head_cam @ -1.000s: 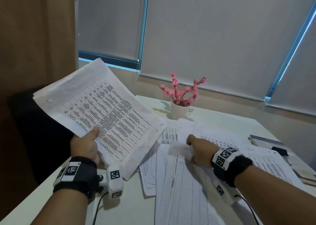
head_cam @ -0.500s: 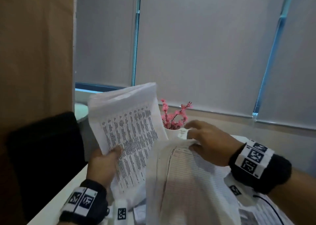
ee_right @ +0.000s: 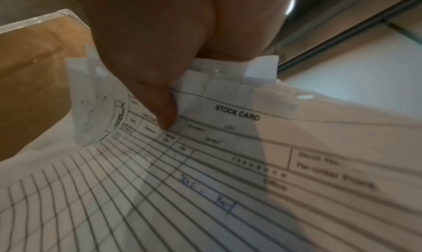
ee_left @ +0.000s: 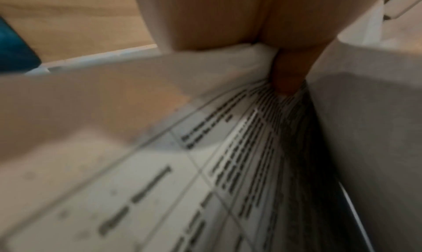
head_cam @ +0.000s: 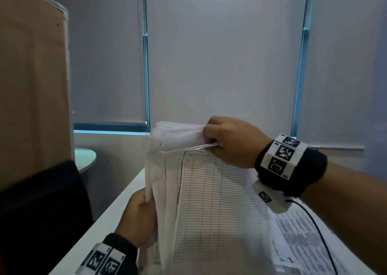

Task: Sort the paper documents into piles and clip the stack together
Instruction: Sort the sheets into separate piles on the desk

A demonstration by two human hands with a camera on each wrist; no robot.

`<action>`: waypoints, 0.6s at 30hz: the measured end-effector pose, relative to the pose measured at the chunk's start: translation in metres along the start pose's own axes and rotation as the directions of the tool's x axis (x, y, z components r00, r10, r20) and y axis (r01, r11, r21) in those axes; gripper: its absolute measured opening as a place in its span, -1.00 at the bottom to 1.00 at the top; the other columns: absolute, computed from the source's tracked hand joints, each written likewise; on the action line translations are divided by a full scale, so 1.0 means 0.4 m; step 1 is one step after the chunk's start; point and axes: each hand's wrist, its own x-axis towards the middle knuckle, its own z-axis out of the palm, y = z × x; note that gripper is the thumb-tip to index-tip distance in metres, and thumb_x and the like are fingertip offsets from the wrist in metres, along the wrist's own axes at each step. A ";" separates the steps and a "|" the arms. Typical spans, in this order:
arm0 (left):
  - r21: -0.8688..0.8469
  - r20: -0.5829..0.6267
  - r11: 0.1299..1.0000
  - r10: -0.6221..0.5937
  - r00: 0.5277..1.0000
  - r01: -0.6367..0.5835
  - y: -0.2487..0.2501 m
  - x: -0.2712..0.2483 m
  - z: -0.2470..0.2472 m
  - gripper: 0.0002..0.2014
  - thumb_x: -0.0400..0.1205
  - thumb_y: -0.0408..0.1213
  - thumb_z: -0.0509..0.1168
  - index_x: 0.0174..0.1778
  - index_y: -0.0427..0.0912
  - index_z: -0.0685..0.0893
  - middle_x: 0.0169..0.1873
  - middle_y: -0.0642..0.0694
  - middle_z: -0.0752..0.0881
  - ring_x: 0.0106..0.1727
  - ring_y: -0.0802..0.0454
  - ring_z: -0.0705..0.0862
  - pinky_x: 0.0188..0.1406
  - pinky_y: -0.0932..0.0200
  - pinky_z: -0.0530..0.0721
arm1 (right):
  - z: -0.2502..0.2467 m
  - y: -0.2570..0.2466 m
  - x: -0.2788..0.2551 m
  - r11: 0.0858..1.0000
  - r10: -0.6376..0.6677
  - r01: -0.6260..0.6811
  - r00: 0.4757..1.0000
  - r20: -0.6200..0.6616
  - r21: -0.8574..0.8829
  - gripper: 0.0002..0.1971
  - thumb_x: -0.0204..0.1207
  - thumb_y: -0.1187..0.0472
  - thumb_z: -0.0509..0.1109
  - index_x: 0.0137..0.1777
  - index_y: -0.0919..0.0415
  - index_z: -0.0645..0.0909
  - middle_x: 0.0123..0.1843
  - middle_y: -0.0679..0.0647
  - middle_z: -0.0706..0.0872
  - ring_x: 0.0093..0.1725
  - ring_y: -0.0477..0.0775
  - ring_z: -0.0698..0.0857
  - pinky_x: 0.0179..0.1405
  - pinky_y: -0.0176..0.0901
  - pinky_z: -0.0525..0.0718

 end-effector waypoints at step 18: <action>0.088 -0.193 0.995 -0.031 0.981 0.049 -0.014 -0.016 0.039 -0.74 0.44 -0.42 0.61 -0.27 -0.01 0.69 -0.53 0.15 0.78 -0.21 0.13 0.72 -0.32 0.24 0.56 | 0.005 -0.004 -0.028 0.993 0.029 -0.016 0.993 -0.114 0.113 -0.91 0.52 0.19 0.44 -0.05 0.18 0.65 -0.10 0.09 0.66 -0.25 0.08 0.54 -0.28 -0.12 0.49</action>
